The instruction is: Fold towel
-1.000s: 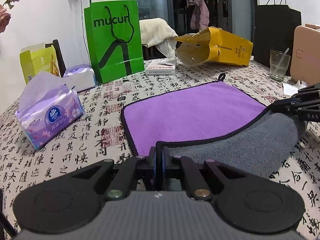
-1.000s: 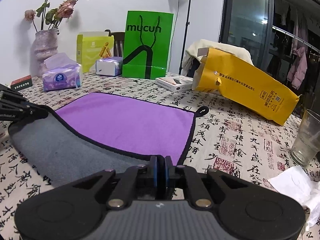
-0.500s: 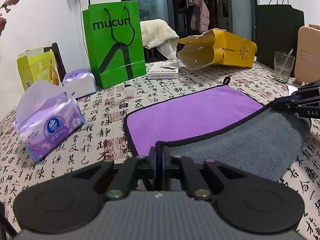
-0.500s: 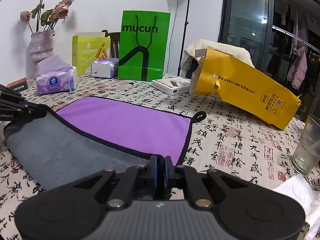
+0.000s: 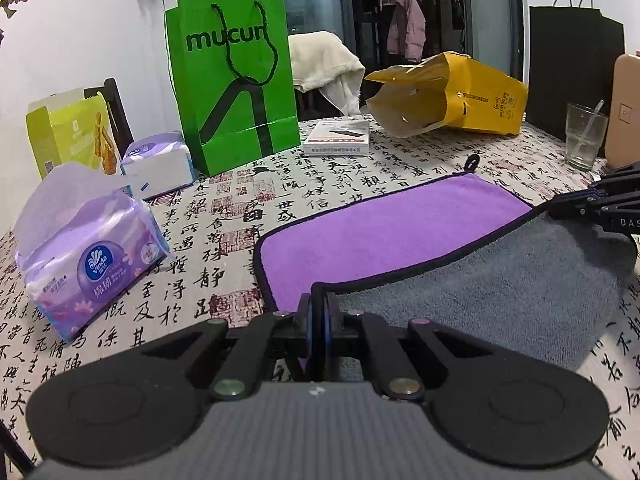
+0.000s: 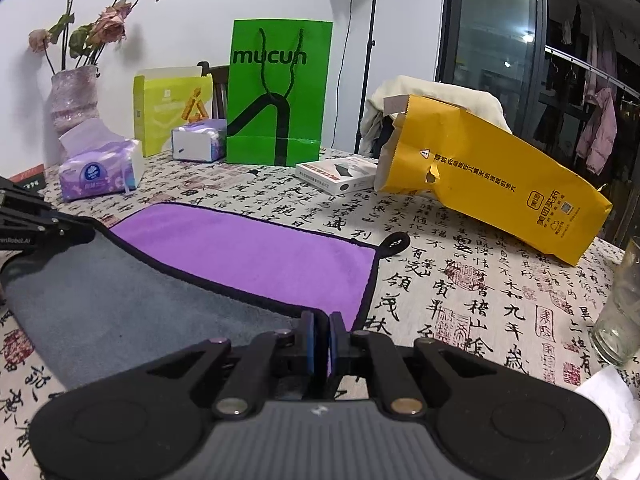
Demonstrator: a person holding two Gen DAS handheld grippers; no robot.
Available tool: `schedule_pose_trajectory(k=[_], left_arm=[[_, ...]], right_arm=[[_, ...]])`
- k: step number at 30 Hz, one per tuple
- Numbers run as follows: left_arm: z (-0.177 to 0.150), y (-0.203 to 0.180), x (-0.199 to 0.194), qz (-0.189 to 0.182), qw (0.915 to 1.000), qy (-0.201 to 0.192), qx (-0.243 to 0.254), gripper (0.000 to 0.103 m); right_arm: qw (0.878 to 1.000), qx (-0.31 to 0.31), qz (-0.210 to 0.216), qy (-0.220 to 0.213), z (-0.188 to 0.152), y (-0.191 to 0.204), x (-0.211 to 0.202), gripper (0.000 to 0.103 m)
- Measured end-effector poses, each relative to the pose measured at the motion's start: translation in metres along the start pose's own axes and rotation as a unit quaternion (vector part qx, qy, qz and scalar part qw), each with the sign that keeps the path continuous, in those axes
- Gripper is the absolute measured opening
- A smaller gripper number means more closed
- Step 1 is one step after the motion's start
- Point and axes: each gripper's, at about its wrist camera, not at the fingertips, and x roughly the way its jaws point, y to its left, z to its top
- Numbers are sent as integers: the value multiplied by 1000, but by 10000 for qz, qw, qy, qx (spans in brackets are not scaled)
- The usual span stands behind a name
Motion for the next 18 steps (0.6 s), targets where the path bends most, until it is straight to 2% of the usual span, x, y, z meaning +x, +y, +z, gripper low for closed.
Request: schedule_pose_trajectory(k=[18], left_arm=[[16, 11, 24, 48, 9999, -40, -159, 6]], right_arm=[[9998, 164, 11, 54, 11, -18, 27, 7]])
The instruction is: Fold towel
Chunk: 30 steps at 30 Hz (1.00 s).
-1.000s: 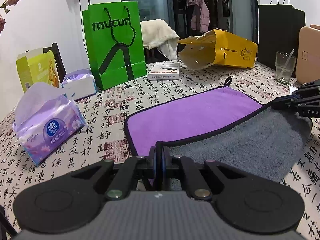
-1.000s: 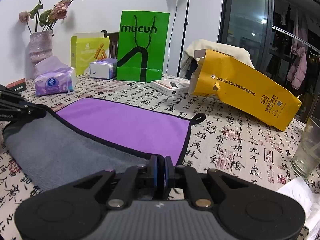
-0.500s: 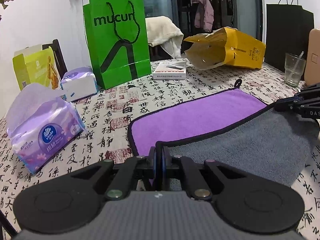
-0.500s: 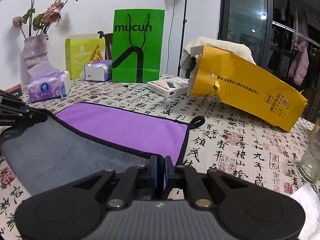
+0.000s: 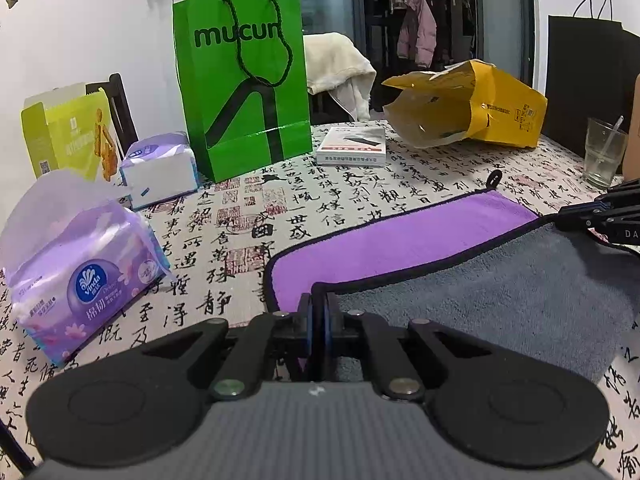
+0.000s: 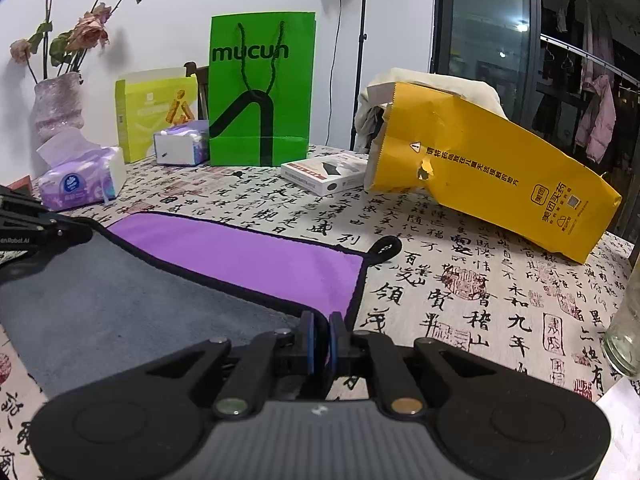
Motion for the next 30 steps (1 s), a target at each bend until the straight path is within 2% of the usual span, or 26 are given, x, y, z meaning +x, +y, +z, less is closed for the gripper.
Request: schedule_pose_trajectory(k=[30], left_arm=[[32, 19, 47, 123, 9997, 40, -204, 6]], right_arm=[[10000, -49, -56, 39, 35, -19, 49, 7]])
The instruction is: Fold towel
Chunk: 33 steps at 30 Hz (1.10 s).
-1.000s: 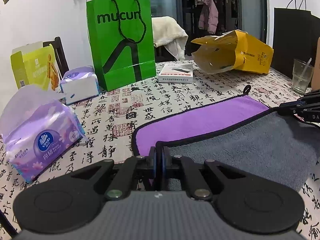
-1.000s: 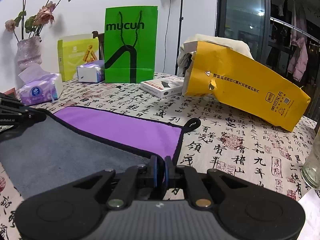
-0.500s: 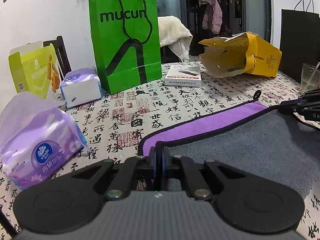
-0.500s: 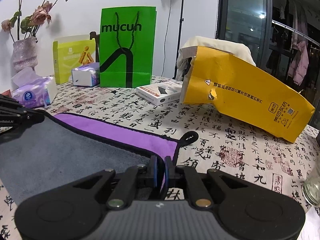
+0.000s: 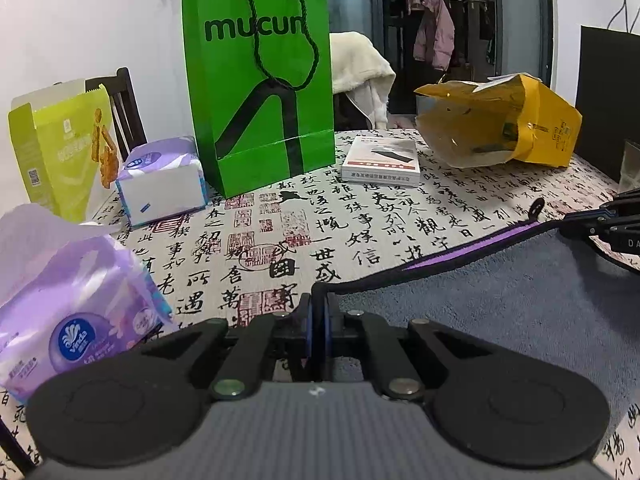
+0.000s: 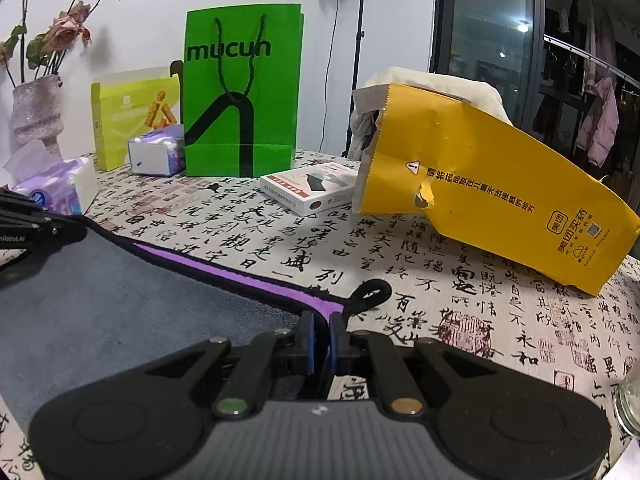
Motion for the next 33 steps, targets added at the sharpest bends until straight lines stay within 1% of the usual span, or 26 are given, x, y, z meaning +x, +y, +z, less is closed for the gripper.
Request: schedule_pose_trajectory(k=[8, 14, 16, 17, 18, 19, 20, 21, 22, 23, 24, 27, 29, 30, 31, 32, 33], left_arm=[[9, 8, 16, 2, 9999, 51, -141, 6], [14, 9, 28, 31, 9997, 227, -96, 6], [14, 10, 31, 0, 9994, 342, -70, 8], [15, 11, 32, 1, 9991, 418, -66, 15], [15, 12, 34, 42, 9988, 480, -112, 30], [16, 15, 34, 103, 9984, 516, -185, 43], [17, 18, 34, 145, 9978, 581, -272, 68], [18, 21, 34, 115, 9972, 643, -375, 78], [18, 24, 34, 56, 9966, 681, -464, 79], [18, 26, 34, 18, 9962, 709, -504, 79], [18, 25, 34, 27, 9962, 715, -493, 80], [16, 24, 33, 73, 9962, 752, -423, 85], [16, 23, 33, 72, 9954, 836, -451, 87], [15, 23, 33, 86, 9949, 880, -480, 90], [15, 23, 33, 91, 9945, 915, -496, 91], [15, 23, 32, 87, 9940, 962, -503, 92], [15, 23, 31, 93, 9935, 1019, -506, 94]], right_arm=[[10000, 53, -12, 41, 9, -6, 19, 7], [9998, 161, 7, 128, 14, -11, 34, 7], [9996, 191, 30, 195, 15, -12, 39, 7], [9996, 181, 39, 229, 16, -12, 41, 8], [9996, 171, 38, 242, 16, -12, 42, 9], [9995, 174, 33, 255, 17, -13, 43, 12], [9994, 208, 23, 265, 18, -14, 44, 15], [9992, 271, 1, 280, 19, -15, 44, 28], [9989, 356, -45, 314, 19, -17, 44, 48], [9984, 450, -90, 341, 20, -19, 44, 63], [9979, 536, -127, 345, 20, -22, 43, 65], [9972, 618, -101, 396, 19, -25, 42, 66], [9969, 623, -88, 465, 20, -25, 42, 69], [9967, 635, -84, 505, 20, -25, 42, 74], [9964, 654, -76, 532, 21, -24, 41, 80], [9961, 681, -71, 557, 21, -24, 40, 83], [9957, 706, -57, 594, 22, -23, 39, 83]])
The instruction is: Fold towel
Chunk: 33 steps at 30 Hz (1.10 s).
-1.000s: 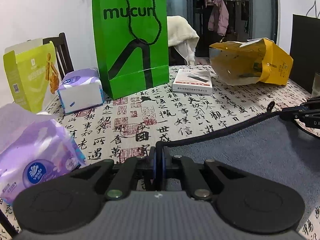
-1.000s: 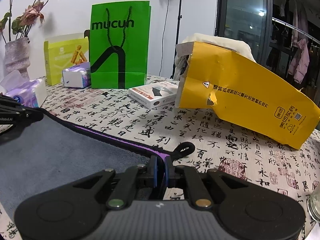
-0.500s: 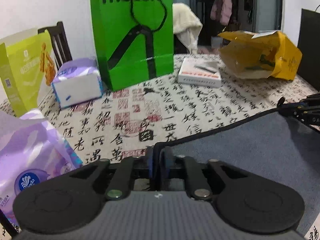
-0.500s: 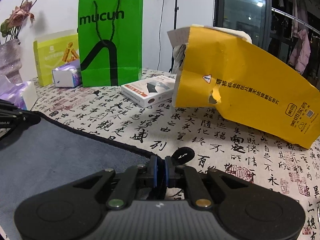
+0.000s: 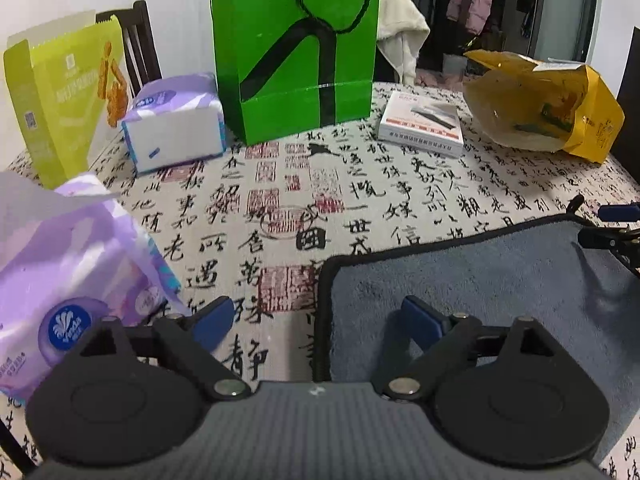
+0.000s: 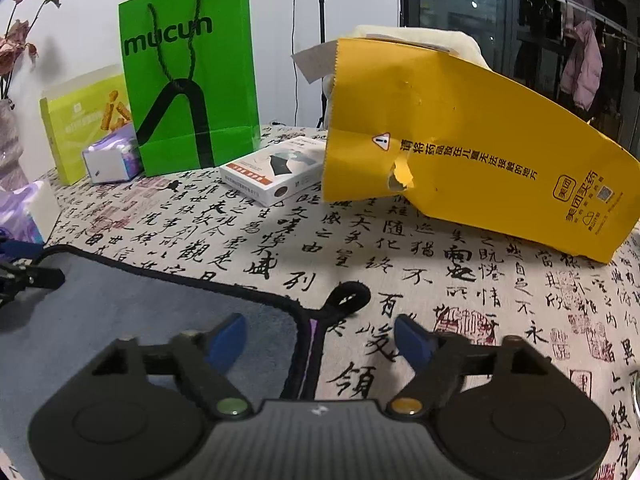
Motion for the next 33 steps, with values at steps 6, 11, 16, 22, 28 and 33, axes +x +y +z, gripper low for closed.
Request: schedule_pose_trajectory(k=[6, 11, 16, 22, 28, 33], left_arm=[[-2, 2, -10, 38, 9998, 187, -101, 98], [-4, 2, -20, 68, 9994, 282, -168, 102], [-6, 1, -23, -33, 9976, 653, -218, 103], [-10, -4, -32, 3, 9961, 868, -170, 103], [-15, -12, -46, 55, 9959, 895, -95, 103], [-22, -18, -63, 38, 9967, 810, -50, 103]], right_arm=[[10000, -5, -19, 97, 3, 6, -11, 86], [9998, 84, -38, 169, 3, 8, -23, 89], [9989, 266, -54, 375, 2, 9, -32, 91], [9947, 418, -256, 900, 3, 14, -35, 92], [9908, 510, -262, 1227, -3, 18, -45, 92], [9916, 564, -234, 1140, -8, 19, -63, 92]])
